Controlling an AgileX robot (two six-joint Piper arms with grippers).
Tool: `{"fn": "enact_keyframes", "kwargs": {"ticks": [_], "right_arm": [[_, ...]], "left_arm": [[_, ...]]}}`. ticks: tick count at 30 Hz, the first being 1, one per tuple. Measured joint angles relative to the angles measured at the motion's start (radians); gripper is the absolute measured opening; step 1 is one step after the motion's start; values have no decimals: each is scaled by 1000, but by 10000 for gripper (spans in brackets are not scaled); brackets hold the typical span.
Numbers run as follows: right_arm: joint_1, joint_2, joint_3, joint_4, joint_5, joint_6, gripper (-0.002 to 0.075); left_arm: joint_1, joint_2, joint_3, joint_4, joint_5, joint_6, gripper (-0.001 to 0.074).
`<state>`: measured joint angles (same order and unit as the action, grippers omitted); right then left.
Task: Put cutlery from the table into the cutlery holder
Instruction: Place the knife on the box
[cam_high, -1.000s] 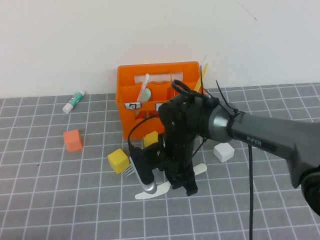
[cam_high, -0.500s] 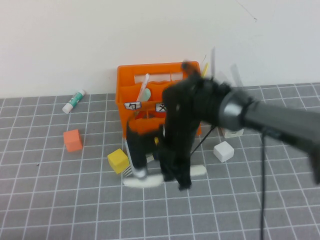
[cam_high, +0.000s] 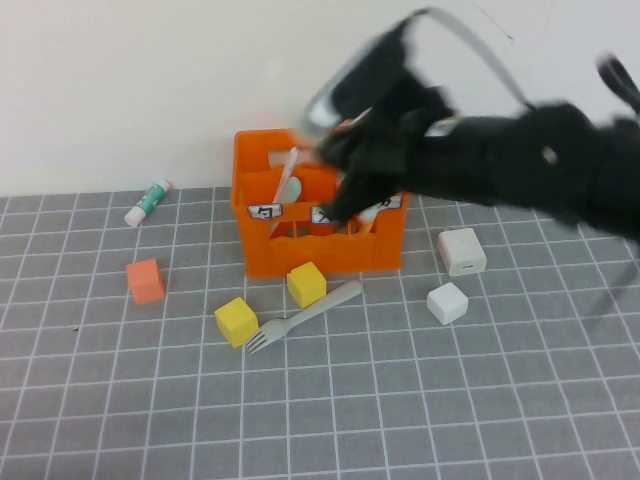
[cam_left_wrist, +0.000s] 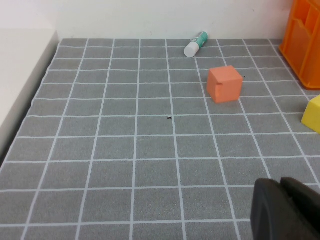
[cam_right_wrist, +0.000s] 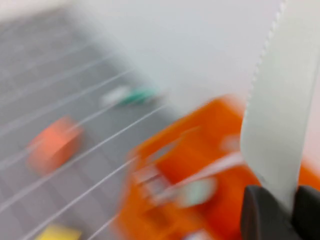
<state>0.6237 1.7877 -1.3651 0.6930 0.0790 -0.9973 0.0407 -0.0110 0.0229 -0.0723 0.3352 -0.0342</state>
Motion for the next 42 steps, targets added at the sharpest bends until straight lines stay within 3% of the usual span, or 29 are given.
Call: {"fn": "enact_keyframes", "kwargs": {"ticks": [3,6,16,23,38,42], "right_arm": [[-2,-39,114,114,-280,17,109],[-16,-41,168,146,-406,74,109],[-28,12,176,-97,-612,437,109],[-35,85,174,-221,-679,623,109],[-43,285,38,-371,-728,660,109],[-54,290,35,-371,-701,674,165]], "left_arm": [[0,0,0,0,0,0,-1],[0,0,0,0,0,0,-1],[0,0,0,0,0,-2,-1],[0,0,0,0,0,-2,-1],[0,0,0,0,0,-2,-1],[0,0,0,0,0,-2,-1]]}}
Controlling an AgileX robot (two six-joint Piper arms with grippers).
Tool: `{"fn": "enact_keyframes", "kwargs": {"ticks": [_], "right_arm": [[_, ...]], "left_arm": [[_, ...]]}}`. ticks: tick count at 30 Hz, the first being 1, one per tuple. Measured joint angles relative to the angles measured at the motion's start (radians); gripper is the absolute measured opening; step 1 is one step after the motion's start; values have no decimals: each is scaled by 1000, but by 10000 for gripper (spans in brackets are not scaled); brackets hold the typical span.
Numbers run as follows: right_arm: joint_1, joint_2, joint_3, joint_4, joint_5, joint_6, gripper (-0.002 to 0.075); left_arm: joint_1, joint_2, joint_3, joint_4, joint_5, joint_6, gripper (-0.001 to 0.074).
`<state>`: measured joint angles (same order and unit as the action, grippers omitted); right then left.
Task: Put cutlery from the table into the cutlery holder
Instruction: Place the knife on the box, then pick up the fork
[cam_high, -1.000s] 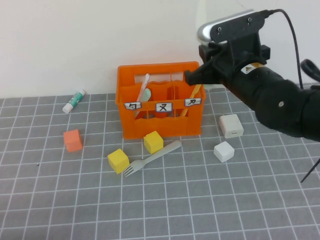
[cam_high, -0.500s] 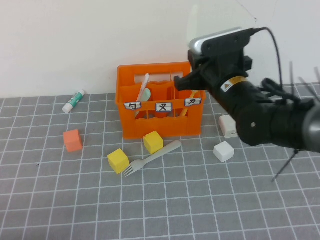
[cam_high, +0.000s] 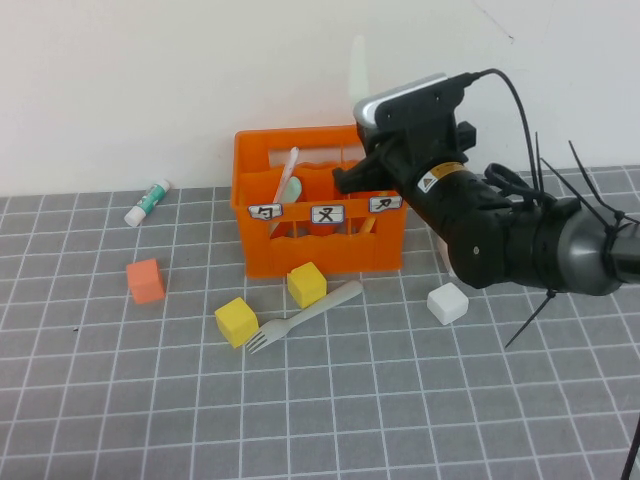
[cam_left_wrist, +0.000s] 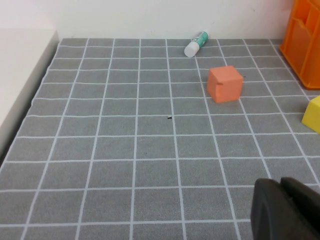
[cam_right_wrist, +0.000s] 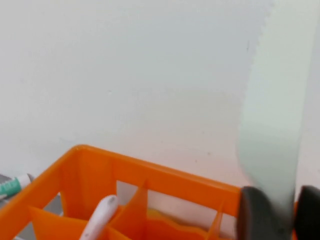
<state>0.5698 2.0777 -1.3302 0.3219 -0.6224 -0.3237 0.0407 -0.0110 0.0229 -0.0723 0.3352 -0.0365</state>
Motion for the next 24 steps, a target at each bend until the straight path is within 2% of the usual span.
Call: {"fn": "enact_keyframes", "kwargs": {"ticks": [4,8,12,18,21,24], "right_arm": [[-4,0,0,0,40,14,300],[-4,-30,-1,-24,129,18,347],[-4,-110,-1,-118,242,18,356],[27,-259,-2,-449,503,-7,348],[59,-311,-2,-559,650,-91,321],[91,-331,-3,-569,813,-261,295]], "left_arm": [[0,0,0,0,0,0,-1],[0,0,0,0,0,0,-1],[0,0,0,0,0,0,-1],[0,0,0,0,0,2,-1],[0,0,0,0,0,2,-1],[0,0,0,0,0,2,-1]]}}
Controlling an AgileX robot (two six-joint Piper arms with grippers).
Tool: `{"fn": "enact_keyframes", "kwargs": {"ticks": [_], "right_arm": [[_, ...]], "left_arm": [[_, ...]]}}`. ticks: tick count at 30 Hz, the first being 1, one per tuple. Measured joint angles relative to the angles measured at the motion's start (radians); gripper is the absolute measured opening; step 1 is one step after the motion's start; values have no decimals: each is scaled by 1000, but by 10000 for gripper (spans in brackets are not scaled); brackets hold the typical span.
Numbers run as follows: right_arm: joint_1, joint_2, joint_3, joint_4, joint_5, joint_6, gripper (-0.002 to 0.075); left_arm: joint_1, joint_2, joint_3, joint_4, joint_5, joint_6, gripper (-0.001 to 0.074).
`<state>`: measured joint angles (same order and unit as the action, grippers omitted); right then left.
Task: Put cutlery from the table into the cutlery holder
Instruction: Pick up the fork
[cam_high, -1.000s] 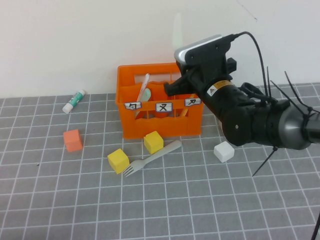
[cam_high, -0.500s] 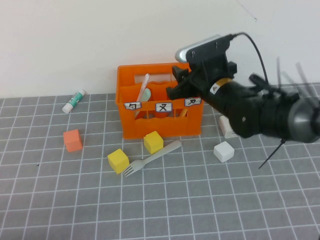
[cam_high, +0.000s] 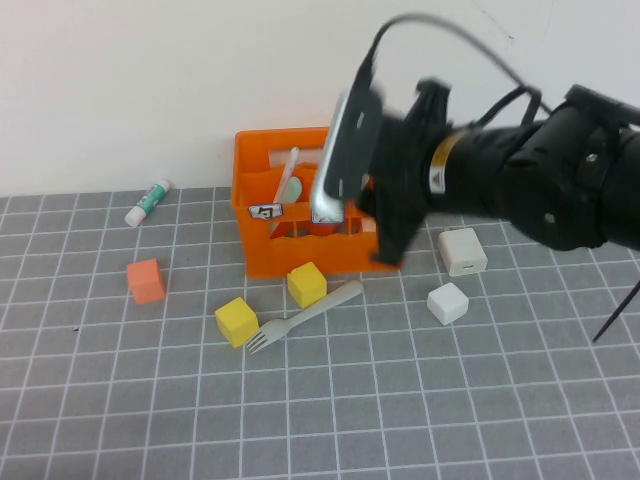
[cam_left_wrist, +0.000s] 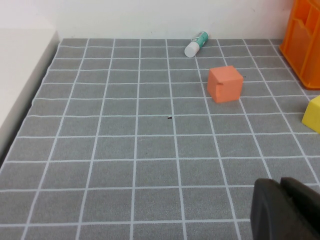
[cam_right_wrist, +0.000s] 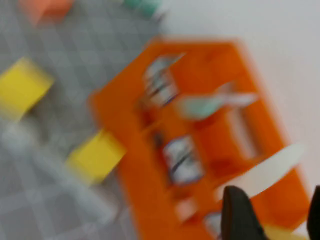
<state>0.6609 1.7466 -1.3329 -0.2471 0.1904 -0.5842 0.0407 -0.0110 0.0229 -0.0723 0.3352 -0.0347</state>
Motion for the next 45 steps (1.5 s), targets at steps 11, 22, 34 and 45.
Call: {"fn": "enact_keyframes", "kwargs": {"ticks": [11,22,34,45], "right_arm": [[43,0,0,766,516,-1162,281],[43,132,-189,637,925,-994,185],[47,393,-592,320,1024,-953,150],[59,494,-603,376,1026,-998,149]], "left_arm": [[0,0,0,0,0,0,-1],[0,0,0,0,0,0,-1],[0,0,0,0,0,0,-1],[0,0,0,0,0,0,-1]]}}
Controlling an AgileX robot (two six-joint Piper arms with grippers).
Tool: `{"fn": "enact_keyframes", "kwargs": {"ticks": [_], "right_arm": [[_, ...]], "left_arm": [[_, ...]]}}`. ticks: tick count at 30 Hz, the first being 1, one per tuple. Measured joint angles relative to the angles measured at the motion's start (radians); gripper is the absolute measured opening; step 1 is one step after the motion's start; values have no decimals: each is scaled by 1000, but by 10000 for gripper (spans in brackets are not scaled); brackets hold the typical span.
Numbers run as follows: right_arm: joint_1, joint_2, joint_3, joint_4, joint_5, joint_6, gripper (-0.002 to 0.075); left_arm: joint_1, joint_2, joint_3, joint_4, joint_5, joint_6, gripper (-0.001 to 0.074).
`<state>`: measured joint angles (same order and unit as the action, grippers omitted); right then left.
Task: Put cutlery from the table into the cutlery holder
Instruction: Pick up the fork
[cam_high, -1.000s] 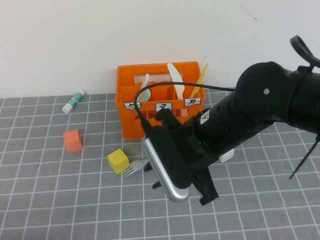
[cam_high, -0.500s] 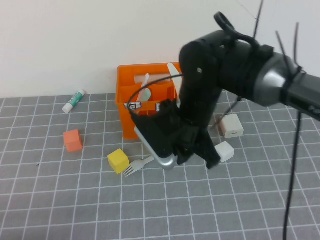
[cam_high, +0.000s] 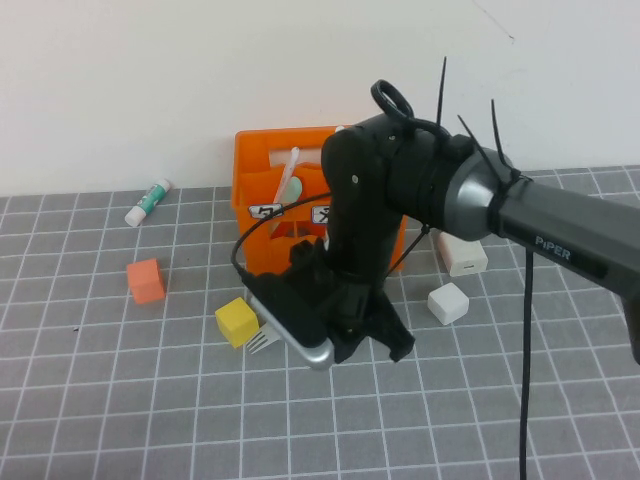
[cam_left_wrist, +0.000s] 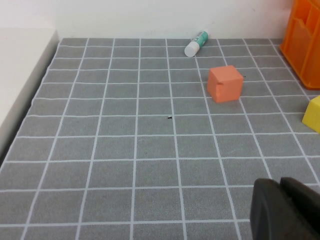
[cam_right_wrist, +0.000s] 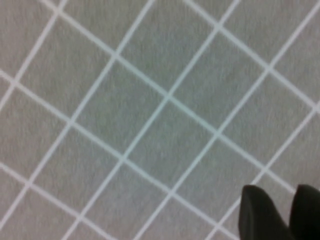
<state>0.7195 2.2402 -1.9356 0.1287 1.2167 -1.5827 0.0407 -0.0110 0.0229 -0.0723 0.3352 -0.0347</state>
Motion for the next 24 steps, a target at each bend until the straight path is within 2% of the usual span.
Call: {"fn": "enact_keyframes", "kwargs": {"ticks": [4,7,12,14,24], "right_arm": [[0,7,-9,26,-38,28,153],[0,23,-10,35,-71,64,189],[0,59,-14,49,-111,108,342],[0,68,-14,50,-149,123,370],[0,101,-27,56,-409,245,392]], "left_arm": [[0,0,0,0,0,0,-1],[0,0,0,0,0,0,-1],[0,0,0,0,0,0,-1],[0,0,0,0,0,0,-1],[0,0,0,0,0,0,-1]]}}
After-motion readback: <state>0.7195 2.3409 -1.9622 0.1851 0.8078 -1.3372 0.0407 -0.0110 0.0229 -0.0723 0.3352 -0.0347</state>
